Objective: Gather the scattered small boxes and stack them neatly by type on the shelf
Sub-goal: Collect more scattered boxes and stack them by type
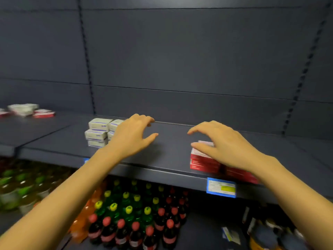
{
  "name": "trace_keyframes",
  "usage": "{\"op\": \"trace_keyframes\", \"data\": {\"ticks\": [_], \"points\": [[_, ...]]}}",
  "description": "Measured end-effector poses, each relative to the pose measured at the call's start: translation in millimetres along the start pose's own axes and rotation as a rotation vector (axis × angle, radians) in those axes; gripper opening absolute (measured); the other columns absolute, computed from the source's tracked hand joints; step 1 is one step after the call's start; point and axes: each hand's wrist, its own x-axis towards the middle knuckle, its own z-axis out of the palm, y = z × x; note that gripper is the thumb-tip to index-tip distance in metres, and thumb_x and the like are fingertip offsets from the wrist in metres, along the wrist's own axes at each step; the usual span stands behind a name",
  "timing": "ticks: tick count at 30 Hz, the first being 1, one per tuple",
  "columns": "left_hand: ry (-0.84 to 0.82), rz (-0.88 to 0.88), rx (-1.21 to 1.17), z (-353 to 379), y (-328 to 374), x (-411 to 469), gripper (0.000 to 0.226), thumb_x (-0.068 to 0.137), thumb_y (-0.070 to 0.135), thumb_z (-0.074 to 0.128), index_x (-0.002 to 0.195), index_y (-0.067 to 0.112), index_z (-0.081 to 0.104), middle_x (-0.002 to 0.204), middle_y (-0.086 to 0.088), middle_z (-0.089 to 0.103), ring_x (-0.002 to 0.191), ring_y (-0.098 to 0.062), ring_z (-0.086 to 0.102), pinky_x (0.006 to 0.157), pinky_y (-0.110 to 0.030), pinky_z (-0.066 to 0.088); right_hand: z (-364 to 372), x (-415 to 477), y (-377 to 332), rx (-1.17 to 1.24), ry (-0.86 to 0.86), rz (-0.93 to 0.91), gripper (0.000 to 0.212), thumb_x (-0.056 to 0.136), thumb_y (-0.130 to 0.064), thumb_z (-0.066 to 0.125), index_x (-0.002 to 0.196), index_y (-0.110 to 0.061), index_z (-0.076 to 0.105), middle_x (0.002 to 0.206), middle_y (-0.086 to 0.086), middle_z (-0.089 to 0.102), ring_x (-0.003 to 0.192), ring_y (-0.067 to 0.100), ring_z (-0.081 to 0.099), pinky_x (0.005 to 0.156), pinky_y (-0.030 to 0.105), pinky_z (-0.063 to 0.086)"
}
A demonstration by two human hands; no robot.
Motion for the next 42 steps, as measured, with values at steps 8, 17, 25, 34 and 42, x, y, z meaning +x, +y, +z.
{"op": "trace_keyframes", "data": {"ticks": [8, 17, 25, 34, 42], "points": [[0.047, -0.325, 0.273, -73.5, -77.5, -91.1, 0.039, 0.087, 0.041, 0.054, 0.116, 0.015, 0.056, 0.117, -0.002, 0.061, 0.112, -0.023, 0.051, 0.089, -0.038, 0.044, 60.9, 69.4, -102.1, 0.185, -0.057, -0.335, 0.032, 0.09, -0.037, 0.052, 0.121, -0.032, 0.051, 0.128, -0.012, 0.053, 0.12, 0.015, 0.047, 0.095, 0.04, 0.043], [0.031, -0.555, 0.387, -138.8, -169.1, -163.2, 0.039, 0.087, 0.044, 0.052, 0.112, 0.014, 0.058, 0.111, -0.004, 0.063, 0.104, -0.02, 0.054, 0.075, -0.03, 0.042, 109.4, 135.7, -210.3, 0.296, -0.162, -0.491, 0.034, 0.091, -0.033, 0.052, 0.125, -0.026, 0.05, 0.13, -0.007, 0.053, 0.119, 0.012, 0.047, 0.098, 0.033, 0.042], [-0.046, -0.537, 0.386, -174.0, -278.4, -184.6, 0.041, 0.089, 0.044, 0.05, 0.118, 0.015, 0.056, 0.114, -0.003, 0.063, 0.104, -0.017, 0.055, 0.076, -0.027, 0.044, 150.4, 210.4, -304.3, 0.267, -0.163, -0.417, 0.033, 0.091, -0.034, 0.051, 0.124, -0.029, 0.05, 0.13, -0.008, 0.053, 0.118, 0.012, 0.049, 0.096, 0.037, 0.044], [-0.093, -0.514, 0.325, -189.3, -392.8, -202.0, 0.04, 0.089, 0.042, 0.051, 0.115, 0.013, 0.057, 0.115, -0.005, 0.062, 0.103, -0.019, 0.056, 0.081, -0.032, 0.05, 203.7, 280.8, -385.7, 0.213, -0.208, -0.304, 0.034, 0.091, -0.035, 0.051, 0.124, -0.026, 0.051, 0.13, -0.004, 0.053, 0.118, 0.016, 0.05, 0.095, 0.039, 0.045], [-0.083, -0.535, 0.212, -180.8, -476.4, -198.5, 0.04, 0.089, 0.043, 0.052, 0.116, 0.014, 0.057, 0.115, -0.004, 0.062, 0.101, -0.015, 0.056, 0.082, -0.03, 0.049, 243.4, 350.2, -422.6, 0.187, -0.24, -0.291, 0.034, 0.091, -0.035, 0.052, 0.123, -0.023, 0.052, 0.128, -0.001, 0.055, 0.115, 0.017, 0.052, 0.093, 0.037, 0.048]]}}
